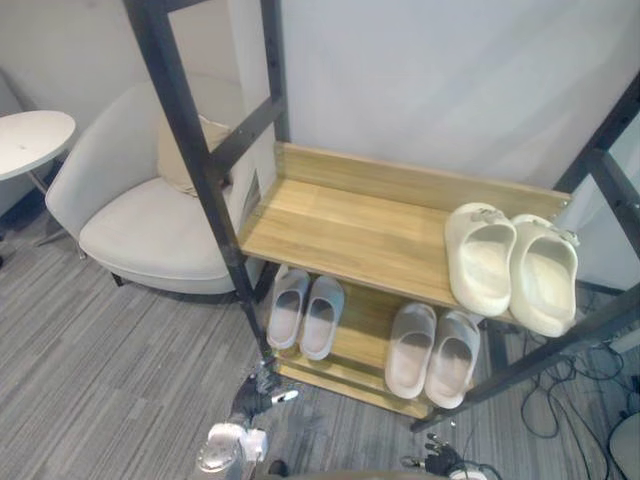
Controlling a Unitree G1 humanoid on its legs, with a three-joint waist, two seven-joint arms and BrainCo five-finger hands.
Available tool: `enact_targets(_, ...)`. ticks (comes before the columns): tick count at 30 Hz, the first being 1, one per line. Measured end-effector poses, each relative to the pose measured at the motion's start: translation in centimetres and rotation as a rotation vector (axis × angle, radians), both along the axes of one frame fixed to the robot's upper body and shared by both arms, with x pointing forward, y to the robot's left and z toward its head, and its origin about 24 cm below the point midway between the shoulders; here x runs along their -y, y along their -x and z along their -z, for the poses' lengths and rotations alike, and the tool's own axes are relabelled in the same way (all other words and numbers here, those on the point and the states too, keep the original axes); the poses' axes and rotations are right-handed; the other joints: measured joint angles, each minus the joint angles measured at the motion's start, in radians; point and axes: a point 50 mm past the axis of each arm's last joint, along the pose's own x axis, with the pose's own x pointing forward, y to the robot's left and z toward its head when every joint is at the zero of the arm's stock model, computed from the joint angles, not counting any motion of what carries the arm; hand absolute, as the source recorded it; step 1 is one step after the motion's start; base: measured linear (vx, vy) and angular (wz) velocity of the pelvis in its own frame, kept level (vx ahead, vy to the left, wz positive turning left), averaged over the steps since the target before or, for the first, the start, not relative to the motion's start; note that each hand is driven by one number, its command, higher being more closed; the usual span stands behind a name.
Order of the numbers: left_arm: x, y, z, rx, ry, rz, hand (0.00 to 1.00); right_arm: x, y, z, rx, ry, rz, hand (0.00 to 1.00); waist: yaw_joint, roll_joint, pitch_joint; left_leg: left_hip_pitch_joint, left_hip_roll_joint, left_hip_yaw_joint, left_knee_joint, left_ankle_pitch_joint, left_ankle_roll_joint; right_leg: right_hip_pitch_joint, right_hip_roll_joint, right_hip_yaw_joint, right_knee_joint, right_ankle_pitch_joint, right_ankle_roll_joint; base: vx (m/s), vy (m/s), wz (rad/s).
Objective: Organize the slippers on the shoe rack
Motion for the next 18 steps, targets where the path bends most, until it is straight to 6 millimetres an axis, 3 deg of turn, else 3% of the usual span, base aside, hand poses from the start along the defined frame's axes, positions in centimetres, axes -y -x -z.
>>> enact_targets(9, -1.4, 2.9, 2.7, -0.177, -0.113, -0.065, 0.0, -1.3, -2.0, -0.3, 0.048, 0.0, -0.032, 0.0, 0.017, 0.0, 0.001, -0.001, 0.004, 0.051, 0.0, -0.006, -0.003, -0.037, -0.001, 0.057, 0.018, -0.005, 0.006, -0.02, 0.01, -0.17)
enact_targets(10, -1.3, 3.3, 3.0, -0.197, -0.111, -0.088, 0.0, -1.7, -2.3, -0.3, 0.055, -0.008, -0.033, 0.0, 0.02, 0.003, 0.005, -0.002, 0.004, 0.054, 0.001, -0.015, 0.003, -0.058, -0.009, 0.058, 0.07, -0.036, 0.005, 0.01, 0.03, -0.12)
enact_targets(13, -1.6, 2.7, 2.8, -0.182, -0.119, -0.104, 0.0, -2.6, -3.0, -0.4, 0.071, -0.029, -0.04, 0.0, 0.026, -0.011, 0.033, -0.023, -0.006, 0.04, 0.059, -0.065, 0.013, -0.156, -0.078, 0.077, 0.34, -0.128, 0.055, -0.01, 0.022, 0.12)
enact_targets(14, -1.7, 2.4, 2.8, -0.18, -0.129, -0.112, 0.0, -3.1, -3.7, -0.6, 0.088, -0.039, -0.044, 0.0, 0.024, -0.005, 0.052, -0.026, -0.005, 0.018, 0.092, -0.082, 0.016, -0.213, -0.098, 0.13, 0.5, -0.129, 0.057, -0.01, 0.011, 0.48)
enact_targets(16, -1.7, 2.0, 2.8, -0.173, -0.138, -0.112, 0.0, -3.6, -4.1, -0.7, 0.099, -0.046, -0.067, 0.0, 0.017, -0.005, 0.062, -0.046, -0.01, -0.054, 0.129, -0.092, 0.018, -0.256, -0.081, 0.26, 0.625, -0.126, 0.033, 0.02, -0.006, 1.11)
enact_targets(18, -2.0, 1.0, 2.4, -0.148, -0.159, -0.122, 0.0, -3.8, -3.9, -0.6, 0.096, -0.048, -0.083, 0.0, 0.008, -0.027, 0.059, -0.107, -0.032, -0.169, 0.162, -0.085, 0.018, -0.24, -0.003, 0.444, 0.541, -0.186, 0.02, 0.04, -0.086, 1.72)
